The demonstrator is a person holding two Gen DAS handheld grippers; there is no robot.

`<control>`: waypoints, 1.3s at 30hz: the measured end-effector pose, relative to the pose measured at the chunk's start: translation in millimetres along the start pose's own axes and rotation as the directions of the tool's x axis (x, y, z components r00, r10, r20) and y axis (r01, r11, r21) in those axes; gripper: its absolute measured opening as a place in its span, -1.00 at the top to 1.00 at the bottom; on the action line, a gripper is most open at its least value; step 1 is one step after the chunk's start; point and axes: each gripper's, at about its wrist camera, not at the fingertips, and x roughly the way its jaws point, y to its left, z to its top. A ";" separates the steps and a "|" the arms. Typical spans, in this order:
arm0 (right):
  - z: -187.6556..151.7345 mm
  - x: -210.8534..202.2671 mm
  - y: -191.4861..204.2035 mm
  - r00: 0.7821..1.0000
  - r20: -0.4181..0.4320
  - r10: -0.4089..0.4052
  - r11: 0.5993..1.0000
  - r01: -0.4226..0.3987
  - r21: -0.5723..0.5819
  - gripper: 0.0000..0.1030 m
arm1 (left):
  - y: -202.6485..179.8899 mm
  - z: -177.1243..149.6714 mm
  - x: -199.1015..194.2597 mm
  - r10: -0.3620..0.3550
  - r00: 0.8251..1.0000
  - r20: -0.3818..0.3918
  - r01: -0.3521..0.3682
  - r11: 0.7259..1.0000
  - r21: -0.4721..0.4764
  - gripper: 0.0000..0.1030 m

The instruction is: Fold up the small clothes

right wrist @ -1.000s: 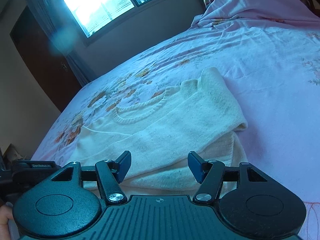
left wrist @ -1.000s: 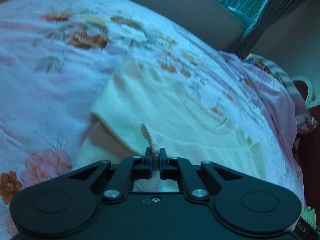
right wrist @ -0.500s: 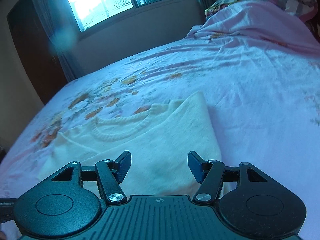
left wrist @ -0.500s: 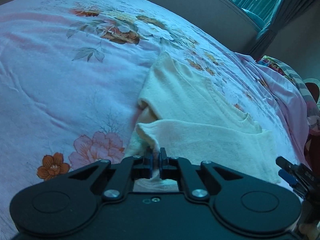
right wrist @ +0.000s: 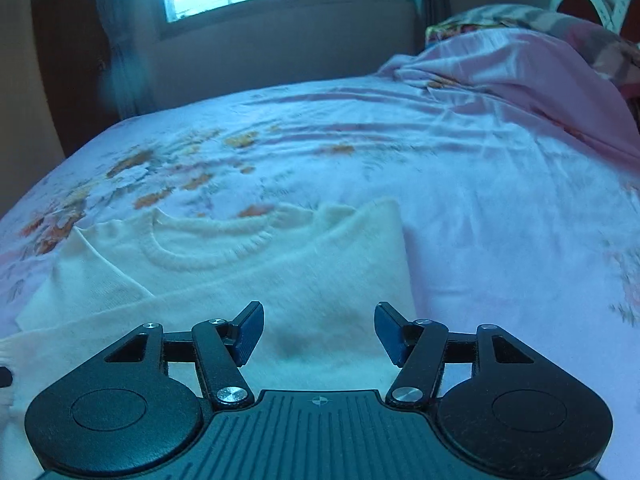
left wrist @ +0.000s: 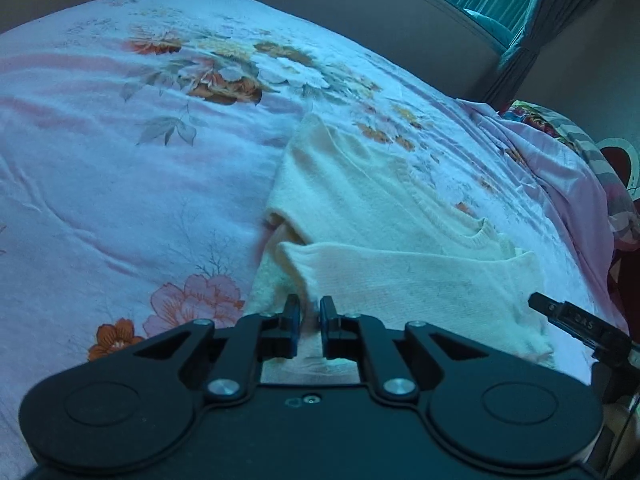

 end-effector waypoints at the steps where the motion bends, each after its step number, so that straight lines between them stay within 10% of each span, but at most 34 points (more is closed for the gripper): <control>1: 3.0 3.4 0.8 1.000 -0.006 0.010 1.000 -0.010 0.013 -0.19 | -0.6 1.0 -4.3 0.000 1.000 0.017 0.000 1.000 -0.004 0.87; 17: 5.6 56.0 -4.9 0.994 -0.082 -0.073 0.995 0.067 -0.078 -0.32 | 22.8 12.5 1.5 0.122 0.992 0.019 -0.122 0.992 0.020 0.69; 24: 16.0 36.3 7.9 0.999 0.009 -0.051 0.997 0.052 -0.059 -0.32 | -8.9 14.3 2.2 0.034 0.999 0.027 -0.036 0.996 0.082 0.69; 34: 26.8 89.5 -21.9 0.990 -0.080 -0.112 0.993 0.110 -0.035 -0.34 | -21.8 13.1 55.1 0.063 0.997 -0.033 -0.059 0.991 0.117 0.65; 39: 18.9 36.1 -13.6 0.998 -0.040 -0.038 0.999 0.037 -0.021 -0.34 | -25.8 4.4 38.5 0.074 0.997 -0.035 -0.067 0.982 0.178 0.64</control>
